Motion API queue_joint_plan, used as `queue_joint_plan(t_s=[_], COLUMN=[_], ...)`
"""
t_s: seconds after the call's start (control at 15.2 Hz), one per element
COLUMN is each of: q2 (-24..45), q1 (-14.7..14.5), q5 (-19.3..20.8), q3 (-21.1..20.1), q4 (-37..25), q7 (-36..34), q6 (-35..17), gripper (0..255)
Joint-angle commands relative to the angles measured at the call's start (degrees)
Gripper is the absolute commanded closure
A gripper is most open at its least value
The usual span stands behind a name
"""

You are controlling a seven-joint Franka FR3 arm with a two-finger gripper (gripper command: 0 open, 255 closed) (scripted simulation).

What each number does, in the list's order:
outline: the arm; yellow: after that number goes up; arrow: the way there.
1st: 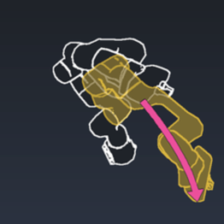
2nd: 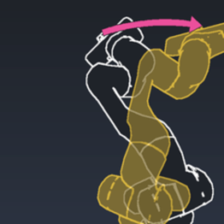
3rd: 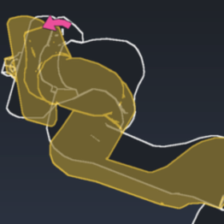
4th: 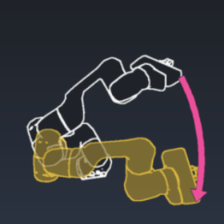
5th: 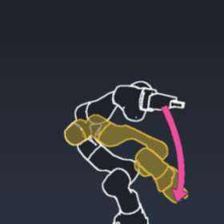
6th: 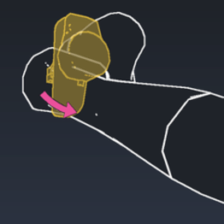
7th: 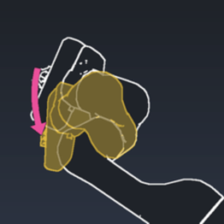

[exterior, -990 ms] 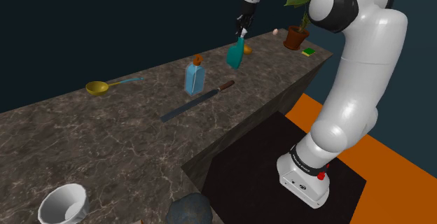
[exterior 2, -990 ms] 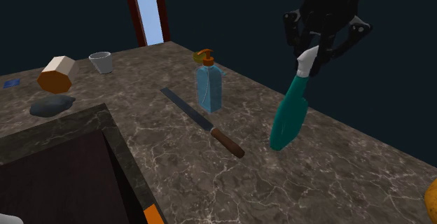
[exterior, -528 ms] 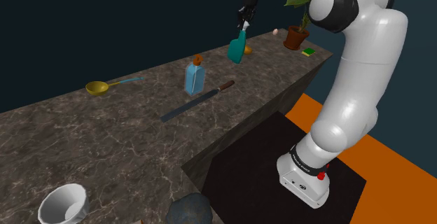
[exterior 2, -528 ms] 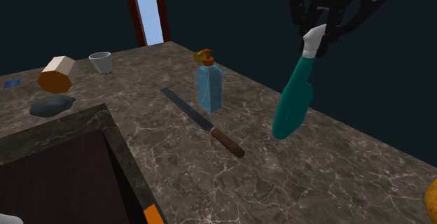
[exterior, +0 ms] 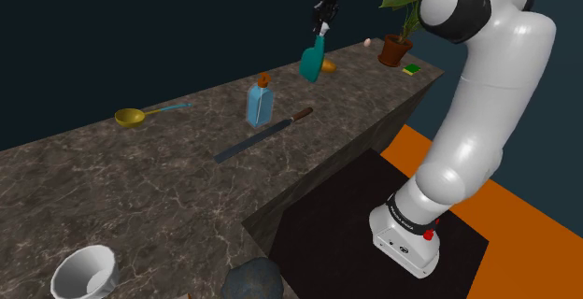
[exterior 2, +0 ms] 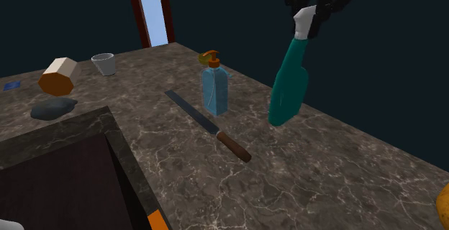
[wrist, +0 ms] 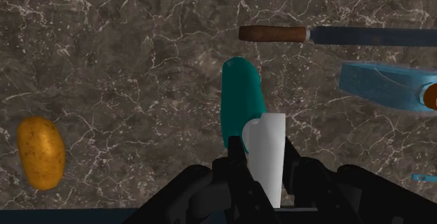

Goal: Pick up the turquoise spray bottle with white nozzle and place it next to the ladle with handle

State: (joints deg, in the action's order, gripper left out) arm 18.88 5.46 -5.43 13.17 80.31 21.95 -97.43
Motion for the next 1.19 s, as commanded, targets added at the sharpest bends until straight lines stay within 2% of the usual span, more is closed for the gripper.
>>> queue_joint_plan(t_s=[0.0,0.53,1.12], q2=[-2.43,-7.69,-9.25], q1=[-2.17,-8.91,-15.78], q5=[0.69,2.28,3.14], q3=[-0.77,-4.38,-9.08], q4=[3.9,10.98,12.99], q7=[-2.77,-12.96,-24.57], q6=[-1.64,-3.94,-4.8], gripper=[255,255,255])
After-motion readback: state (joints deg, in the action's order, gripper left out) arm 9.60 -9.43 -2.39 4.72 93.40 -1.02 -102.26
